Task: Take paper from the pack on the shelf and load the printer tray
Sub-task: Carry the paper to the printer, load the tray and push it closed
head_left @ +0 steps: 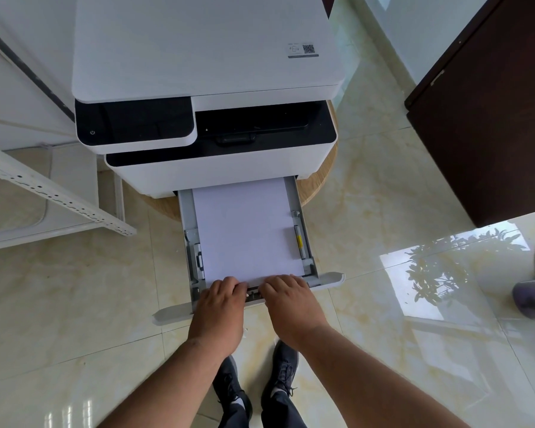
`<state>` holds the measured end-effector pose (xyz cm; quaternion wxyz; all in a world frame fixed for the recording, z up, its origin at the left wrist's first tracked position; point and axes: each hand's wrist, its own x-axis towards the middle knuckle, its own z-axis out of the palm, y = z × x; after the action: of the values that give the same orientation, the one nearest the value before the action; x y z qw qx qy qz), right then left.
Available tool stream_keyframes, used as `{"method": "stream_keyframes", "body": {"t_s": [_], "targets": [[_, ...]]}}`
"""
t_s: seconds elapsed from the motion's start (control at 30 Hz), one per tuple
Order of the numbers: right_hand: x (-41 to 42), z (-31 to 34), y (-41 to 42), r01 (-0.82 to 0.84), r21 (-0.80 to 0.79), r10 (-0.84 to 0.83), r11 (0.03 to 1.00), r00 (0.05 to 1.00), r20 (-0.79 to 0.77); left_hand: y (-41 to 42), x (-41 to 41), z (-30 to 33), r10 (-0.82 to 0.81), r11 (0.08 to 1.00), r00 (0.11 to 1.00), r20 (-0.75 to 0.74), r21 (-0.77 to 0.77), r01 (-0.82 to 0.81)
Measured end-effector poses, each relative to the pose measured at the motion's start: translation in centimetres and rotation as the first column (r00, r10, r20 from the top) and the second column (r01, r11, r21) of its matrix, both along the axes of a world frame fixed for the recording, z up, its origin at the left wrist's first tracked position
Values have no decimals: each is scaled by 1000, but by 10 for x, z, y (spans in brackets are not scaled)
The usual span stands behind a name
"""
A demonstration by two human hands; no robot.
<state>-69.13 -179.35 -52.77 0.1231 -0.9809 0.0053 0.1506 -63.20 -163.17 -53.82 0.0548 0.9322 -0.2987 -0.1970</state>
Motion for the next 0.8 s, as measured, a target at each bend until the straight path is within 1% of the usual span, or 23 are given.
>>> {"method": "stream_keyframes", "body": {"t_s": [0.1, 0.27, 0.33, 0.4, 0.43, 0.47, 0.53, 0.6, 0.67, 0.7, 0.73, 0.8], "targets": [[2, 3, -1, -4, 13, 4, 1000, 999, -37, 2, -1, 4, 19, 1000, 1000, 16, -4, -19], [0, 21, -7, 28, 37, -22, 999, 988, -155, 14, -7, 20, 46, 999, 999, 29, -18, -45], [-5, 34, -17, 84, 69, -70, 994, 981, -179, 22, -10, 28, 54, 998, 999, -5, -17, -54], [-10, 45, -32, 184, 127, -160, 975, 971, -176, 31, -12, 34, 149, 987, 986, -76, -45, -153], [-11, 50, -41, 248, 157, -219, 956, 959, -181, 36, -12, 37, 236, 965, 963, -130, -83, -248], [-10, 53, -50, 320, 184, -288, 929, 940, -183, 39, -11, 40, 339, 922, 921, -192, -127, -366], [-6, 56, -66, 481, 228, -451, 847, 876, -174, 44, -5, 45, 541, 770, 783, -308, -192, -608], [3, 57, -78, 605, 291, -577, 741, 795, -186, 43, 4, 48, 666, 611, 636, -390, -203, -765], [15, 56, -83, 674, 349, -638, 651, 735, -230, 39, 17, 48, 716, 505, 543, -438, -210, -837], [22, 55, -82, 698, 362, -654, 617, 712, -257, 37, 23, 47, 724, 481, 523, -450, -215, -850], [29, 53, -82, 714, 375, -664, 591, 695, -276, 34, 29, 46, 730, 470, 515, -450, -216, -856], [42, 51, -78, 749, 369, -688, 550, 657, -309, 28, 40, 43, 744, 482, 537, -397, -238, -843]]}}
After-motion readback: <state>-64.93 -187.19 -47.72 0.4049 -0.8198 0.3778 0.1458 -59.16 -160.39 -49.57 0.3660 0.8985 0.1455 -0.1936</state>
